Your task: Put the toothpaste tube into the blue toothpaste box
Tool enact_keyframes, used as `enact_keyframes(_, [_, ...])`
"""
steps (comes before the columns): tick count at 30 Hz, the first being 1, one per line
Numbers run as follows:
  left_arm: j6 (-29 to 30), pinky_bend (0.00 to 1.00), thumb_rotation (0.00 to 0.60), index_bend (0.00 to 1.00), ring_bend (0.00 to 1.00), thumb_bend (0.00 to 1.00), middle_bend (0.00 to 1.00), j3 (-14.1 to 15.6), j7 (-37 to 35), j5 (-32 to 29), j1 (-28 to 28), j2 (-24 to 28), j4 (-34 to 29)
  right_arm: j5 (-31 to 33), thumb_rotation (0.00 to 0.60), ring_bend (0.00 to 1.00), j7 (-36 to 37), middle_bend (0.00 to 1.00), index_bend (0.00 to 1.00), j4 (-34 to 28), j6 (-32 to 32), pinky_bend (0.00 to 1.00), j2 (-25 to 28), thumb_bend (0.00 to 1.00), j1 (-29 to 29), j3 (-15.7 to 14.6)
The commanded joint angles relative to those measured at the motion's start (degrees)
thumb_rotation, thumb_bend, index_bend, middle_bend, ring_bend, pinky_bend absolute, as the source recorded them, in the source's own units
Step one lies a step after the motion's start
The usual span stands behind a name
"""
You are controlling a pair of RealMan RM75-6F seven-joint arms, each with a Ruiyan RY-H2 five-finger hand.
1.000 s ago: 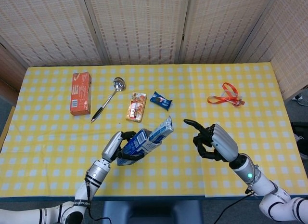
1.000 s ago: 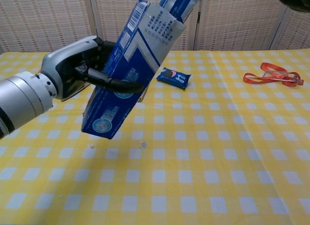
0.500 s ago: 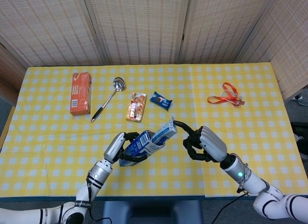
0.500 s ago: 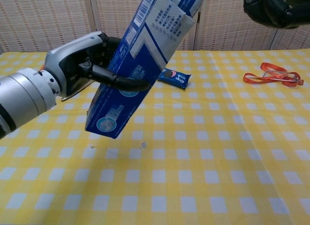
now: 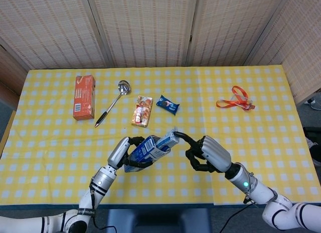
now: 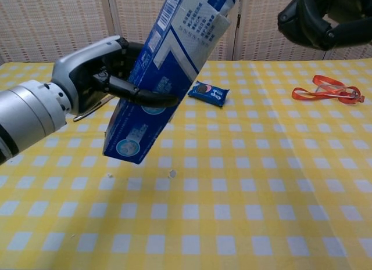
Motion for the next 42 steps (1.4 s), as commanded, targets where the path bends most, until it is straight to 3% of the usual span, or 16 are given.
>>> enact_keyframes(1, [-0.69, 0.49, 0.600, 0.62, 0.44, 0.12, 0.65, -0.05, -1.76, 0.61, -0.24, 0.51, 0.33, 0.08, 0.600, 0.92, -0.03, 0.89, 0.00, 0.02, -0.11, 0.93, 0.11, 0.91, -0.09, -0.33])
enact_keyframes(14, [-1.63, 0.39, 0.600, 0.61, 0.38, 0.12, 0.62, 0.49, -9.66, 4.34, -1.07, 1.28, 2.89, -0.33, 0.600, 0.91, 3.11, 0.89, 0.00, 0.99, -1.62, 0.93, -0.42, 0.91, 0.83, -2.31])
enact_keyframes(21, [-3.19, 0.34, 0.600, 0.58, 0.27, 0.12, 0.50, 1.42, -13.69, 6.33, -1.99, 2.39, 4.42, 0.13, 0.600, 0.91, 4.12, 0.89, 0.00, 1.26, -1.39, 0.93, -0.20, 0.91, 0.86, -2.50])
enact_keyframes(37, [-1.91, 0.34, 0.600, 0.56, 0.25, 0.12, 0.48, 1.72, -15.17, 6.60, -2.19, 3.23, 4.47, 1.02, 0.600, 0.91, 1.54, 0.89, 0.00, 2.09, -6.33, 0.93, 0.21, 0.91, 1.54, -4.84])
enact_keyframes(42, [-1.29, 0.34, 0.600, 0.56, 0.26, 0.13, 0.48, 1.91, -15.38, 6.77, -1.97, 3.83, 4.17, 1.32, 0.600, 0.91, 2.68, 0.89, 0.00, 2.16, -4.44, 0.93, 0.24, 0.91, 0.82, -4.62])
